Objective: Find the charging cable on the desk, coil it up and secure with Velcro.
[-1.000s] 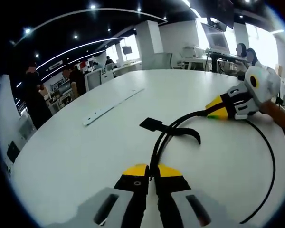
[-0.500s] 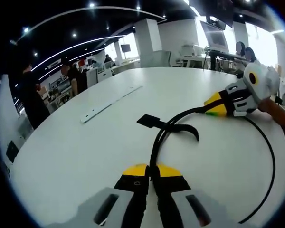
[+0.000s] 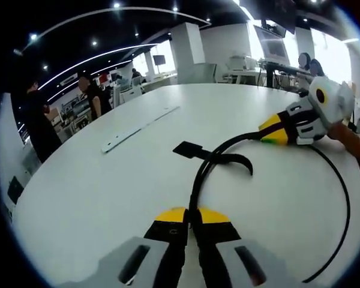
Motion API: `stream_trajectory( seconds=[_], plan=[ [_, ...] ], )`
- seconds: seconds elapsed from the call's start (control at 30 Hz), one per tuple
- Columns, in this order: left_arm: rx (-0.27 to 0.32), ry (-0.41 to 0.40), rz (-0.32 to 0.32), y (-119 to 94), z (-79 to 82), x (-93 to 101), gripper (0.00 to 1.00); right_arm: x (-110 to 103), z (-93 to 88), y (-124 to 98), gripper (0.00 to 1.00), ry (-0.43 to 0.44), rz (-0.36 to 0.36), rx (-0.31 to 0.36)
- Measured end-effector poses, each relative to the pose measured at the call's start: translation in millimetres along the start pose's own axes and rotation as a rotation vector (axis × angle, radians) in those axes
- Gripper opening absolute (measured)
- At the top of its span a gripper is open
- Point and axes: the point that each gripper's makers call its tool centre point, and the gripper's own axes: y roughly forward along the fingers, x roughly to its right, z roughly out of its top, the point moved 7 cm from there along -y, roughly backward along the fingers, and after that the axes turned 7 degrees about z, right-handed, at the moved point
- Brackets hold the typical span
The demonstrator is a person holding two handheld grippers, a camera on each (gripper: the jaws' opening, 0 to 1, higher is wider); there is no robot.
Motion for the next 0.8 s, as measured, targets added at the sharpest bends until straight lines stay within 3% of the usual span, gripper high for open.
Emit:
stream_trajectory(
  seconds=[0.8],
  plan=[
    [0.001,0.028,0.0,1.6,-1.9,-2.6,0.07,0.1,0.3,0.9,0.08,0.004,0.003,0.003]
  ],
)
